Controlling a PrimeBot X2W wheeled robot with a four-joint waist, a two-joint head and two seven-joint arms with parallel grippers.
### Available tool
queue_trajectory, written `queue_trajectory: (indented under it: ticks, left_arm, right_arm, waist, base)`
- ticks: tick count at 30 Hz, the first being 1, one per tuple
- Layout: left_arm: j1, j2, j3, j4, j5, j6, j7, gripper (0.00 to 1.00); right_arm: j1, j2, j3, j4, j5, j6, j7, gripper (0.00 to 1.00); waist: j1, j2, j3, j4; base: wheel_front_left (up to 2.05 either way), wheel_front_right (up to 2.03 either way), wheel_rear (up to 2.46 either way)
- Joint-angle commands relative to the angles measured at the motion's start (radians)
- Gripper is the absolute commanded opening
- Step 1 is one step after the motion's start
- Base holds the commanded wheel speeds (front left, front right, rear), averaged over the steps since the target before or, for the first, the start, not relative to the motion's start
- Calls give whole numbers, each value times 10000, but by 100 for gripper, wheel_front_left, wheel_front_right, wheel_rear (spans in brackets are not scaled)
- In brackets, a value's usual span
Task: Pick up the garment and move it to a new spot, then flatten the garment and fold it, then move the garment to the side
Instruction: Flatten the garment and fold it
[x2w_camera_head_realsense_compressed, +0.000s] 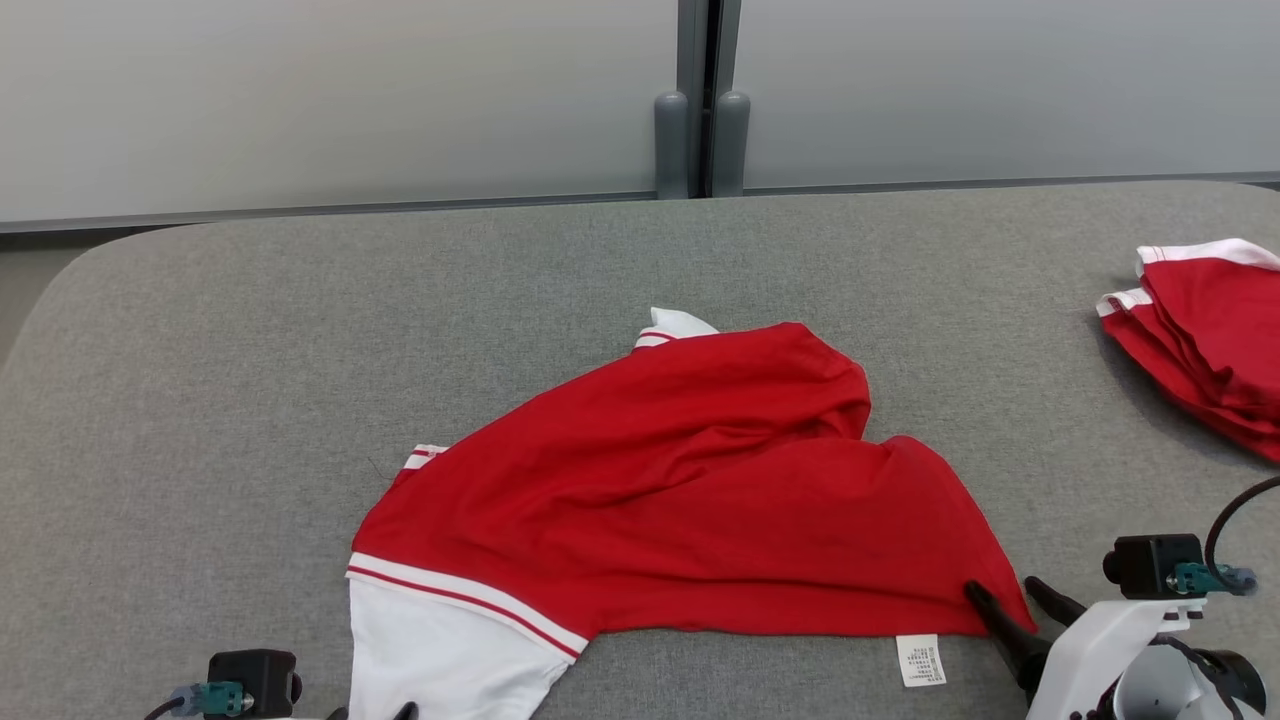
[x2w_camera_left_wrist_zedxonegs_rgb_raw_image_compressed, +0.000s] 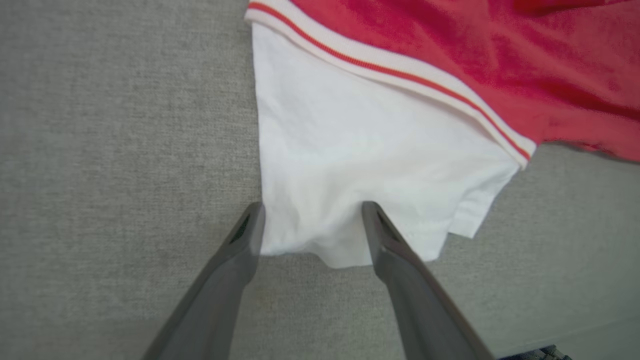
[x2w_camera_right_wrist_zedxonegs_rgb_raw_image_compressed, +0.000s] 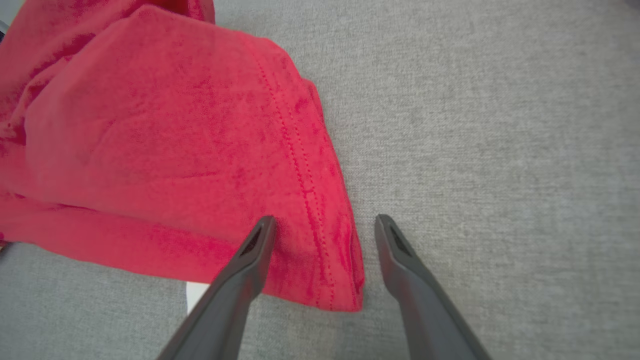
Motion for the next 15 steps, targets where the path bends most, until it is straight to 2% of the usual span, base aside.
queue_trajectory:
  ticks: [1, 9, 15]
  left_arm:
    - [-275, 65, 58, 180, 90, 87, -55, 100]
    - [-212, 119, 107, 434, 23, 257, 127, 100]
    - [-370, -46, -102, 625, -206, 58, 308, 100]
  right_arm:
    - [-136, 21, 124, 80, 118, 2, 60, 100]
    - [-284, 80, 404, 252, 240, 2, -52, 100]
    - [-315, 109, 625, 505, 471, 2, 262, 100]
  waist:
    - [0, 0, 136, 18]
    - [0, 0, 273, 61]
    - [0, 0, 348, 129]
  base:
    - [0, 0, 0]
    - [0, 0, 0]
    - [0, 0, 0]
